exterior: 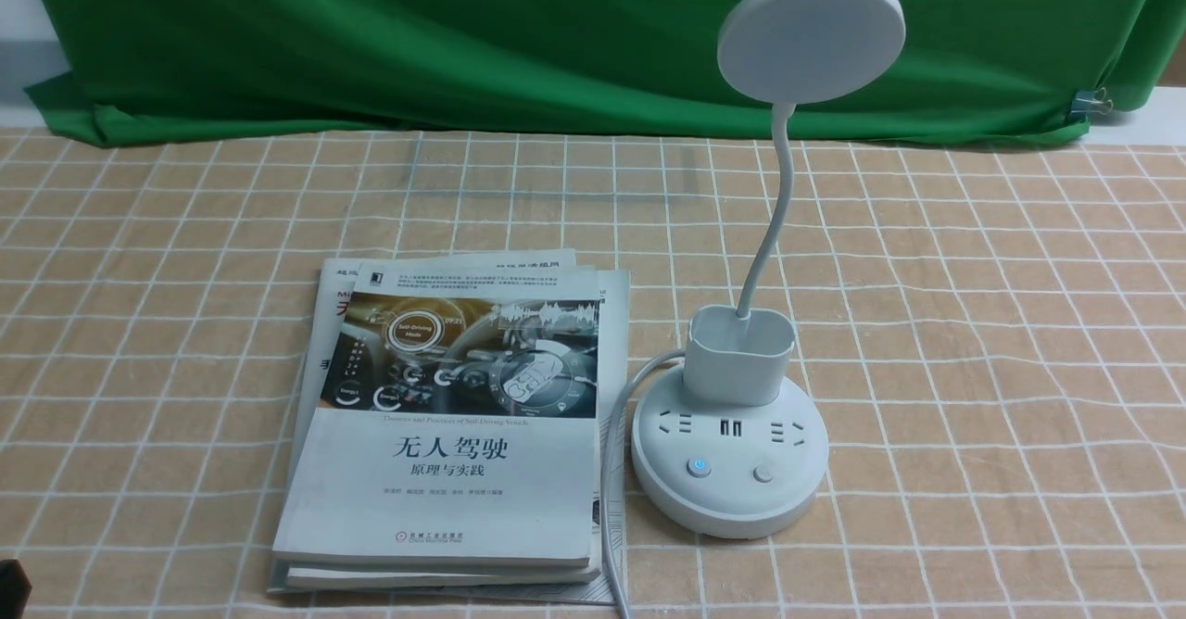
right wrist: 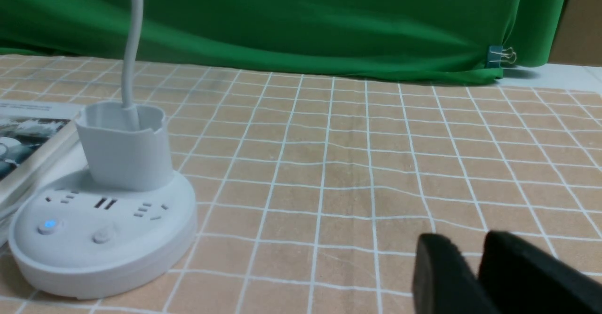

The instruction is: Turn off the desk lamp on the light coffee tablecloth by hand.

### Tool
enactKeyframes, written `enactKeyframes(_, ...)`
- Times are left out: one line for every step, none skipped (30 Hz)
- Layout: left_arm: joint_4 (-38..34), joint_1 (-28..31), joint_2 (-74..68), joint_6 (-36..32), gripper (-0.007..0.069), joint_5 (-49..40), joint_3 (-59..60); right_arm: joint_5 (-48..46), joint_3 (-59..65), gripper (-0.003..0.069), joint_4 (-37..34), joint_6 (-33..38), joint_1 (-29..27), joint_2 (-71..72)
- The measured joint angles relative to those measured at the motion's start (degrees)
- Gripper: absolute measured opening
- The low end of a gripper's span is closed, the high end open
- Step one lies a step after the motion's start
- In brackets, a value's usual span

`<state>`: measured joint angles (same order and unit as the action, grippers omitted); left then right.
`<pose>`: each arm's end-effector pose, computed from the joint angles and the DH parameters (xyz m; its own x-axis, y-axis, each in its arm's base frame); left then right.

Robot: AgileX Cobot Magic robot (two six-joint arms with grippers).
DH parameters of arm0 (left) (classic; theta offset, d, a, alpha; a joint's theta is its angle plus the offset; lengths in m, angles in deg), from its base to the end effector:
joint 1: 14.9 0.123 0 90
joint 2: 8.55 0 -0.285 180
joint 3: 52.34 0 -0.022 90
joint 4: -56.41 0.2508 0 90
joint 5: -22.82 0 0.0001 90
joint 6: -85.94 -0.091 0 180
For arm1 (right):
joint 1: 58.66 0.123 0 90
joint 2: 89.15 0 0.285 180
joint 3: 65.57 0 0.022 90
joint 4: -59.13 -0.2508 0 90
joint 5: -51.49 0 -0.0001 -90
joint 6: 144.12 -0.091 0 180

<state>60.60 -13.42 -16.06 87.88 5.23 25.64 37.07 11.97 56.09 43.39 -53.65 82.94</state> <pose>0.0543 0.0034 0.1813 -0.2270 0.0300 -0.9734 -0.0392 0.9984 0.0399 0.0553 0.0061 0.1884 -0.1619 -0.0941 -0.9823 -0.1135 0.9906 -0.0762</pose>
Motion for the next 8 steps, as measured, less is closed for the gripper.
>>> enactKeyframes(0.0, 0.0, 0.0, 0.0, 0.0004, 0.0, 0.0, 0.0, 0.0, 0.0159, 0.0, 0.0, 0.0, 0.0)
enactKeyframes(0.0, 0.0, 0.0, 0.0, 0.0004, 0.0, 0.0, 0.0, 0.0, 0.016, 0.0, 0.0, 0.0, 0.0)
enactKeyframes(0.0, 0.0, 0.0, 0.0, 0.0004, 0.0, 0.0, 0.0, 0.0, 0.0162, 0.0, 0.0, 0.0, 0.0)
enactKeyframes(0.0, 0.0, 0.0, 0.0, 0.0004, 0.0, 0.0, 0.0, 0.0, 0.0166, 0.0, 0.0, 0.0, 0.0)
enactKeyframes(0.0, 0.0, 0.0, 0.0, 0.0004, 0.0, 0.0, 0.0, 0.0, 0.0168, 0.0, 0.0, 0.0, 0.0)
enactKeyframes(0.0, 0.0, 0.0, 0.0, 0.0004, 0.0, 0.0, 0.0, 0.0, 0.0168, 0.0, 0.0, 0.0, 0.0)
enactKeyframes(0.0, 0.0, 0.0, 0.0, 0.0004, 0.0, 0.0, 0.0, 0.0, 0.0173, 0.0, 0.0, 0.0, 0.0)
enactKeyframes(0.0, 0.0, 0.0, 0.0, 0.0004, 0.0, 0.0, 0.0, 0.0, 0.0175, 0.0, 0.0, 0.0, 0.0)
